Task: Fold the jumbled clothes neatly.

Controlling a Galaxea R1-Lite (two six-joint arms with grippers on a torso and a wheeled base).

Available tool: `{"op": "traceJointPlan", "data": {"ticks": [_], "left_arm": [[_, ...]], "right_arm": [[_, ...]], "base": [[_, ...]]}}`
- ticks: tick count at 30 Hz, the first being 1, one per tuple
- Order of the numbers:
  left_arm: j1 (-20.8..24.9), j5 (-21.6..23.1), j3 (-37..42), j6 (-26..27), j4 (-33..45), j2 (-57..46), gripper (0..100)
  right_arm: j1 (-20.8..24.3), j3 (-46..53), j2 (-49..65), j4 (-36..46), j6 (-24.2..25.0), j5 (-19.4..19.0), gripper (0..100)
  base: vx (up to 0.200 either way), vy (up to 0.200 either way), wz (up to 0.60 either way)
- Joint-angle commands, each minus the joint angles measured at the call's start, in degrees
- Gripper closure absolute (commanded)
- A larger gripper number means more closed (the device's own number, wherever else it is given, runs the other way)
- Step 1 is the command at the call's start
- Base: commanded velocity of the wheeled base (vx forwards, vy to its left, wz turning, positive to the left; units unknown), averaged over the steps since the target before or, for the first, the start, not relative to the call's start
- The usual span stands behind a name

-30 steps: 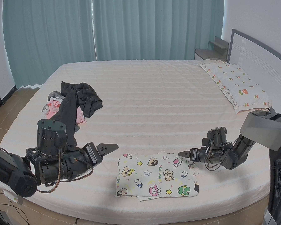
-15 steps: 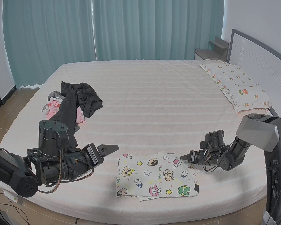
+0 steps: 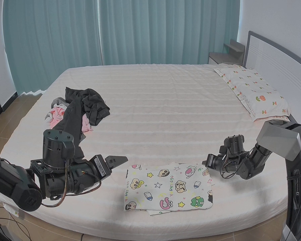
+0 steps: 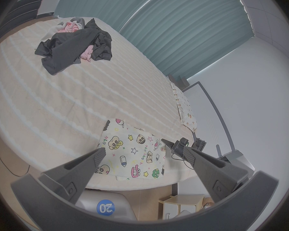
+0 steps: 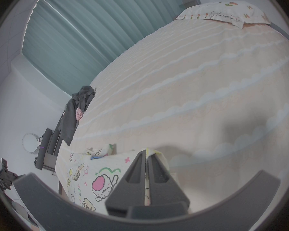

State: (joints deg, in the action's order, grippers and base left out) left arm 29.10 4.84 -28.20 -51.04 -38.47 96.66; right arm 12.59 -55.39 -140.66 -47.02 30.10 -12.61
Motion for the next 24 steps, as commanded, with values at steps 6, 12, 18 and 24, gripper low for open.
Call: {"op": "traceJointPlan", "data": {"ticks": [6, 12, 18, 24], "left_arm": [[0.0, 0.0, 0.0, 0.0, 0.0, 0.2, 0], [0.0, 0.0, 0.0, 0.1, 0.0, 0.2, 0], [0.0, -0.1, -0.4, 0.1, -0.2, 0.2, 0], [0.0, -0.7, -0.3, 0.0, -0.6, 0.2, 0]], "right_arm": [[-1.9, -0.1, 0.6, 0.1, 0.0, 0.4, 100], [-2.0, -0.2, 0.3, 0.3, 0.0, 1.3, 100], [-2.0, -0.2, 0.2, 0.4, 0.0, 1.4, 0], [-2.0, 0.7, 2.1, 0.4, 0.0, 2.8, 0]], "base": [[0.000, 0.000, 0.00], [0.000, 0.000, 0.00], [0.000, 0.000, 0.00], [0.000, 0.000, 0.00]]}}
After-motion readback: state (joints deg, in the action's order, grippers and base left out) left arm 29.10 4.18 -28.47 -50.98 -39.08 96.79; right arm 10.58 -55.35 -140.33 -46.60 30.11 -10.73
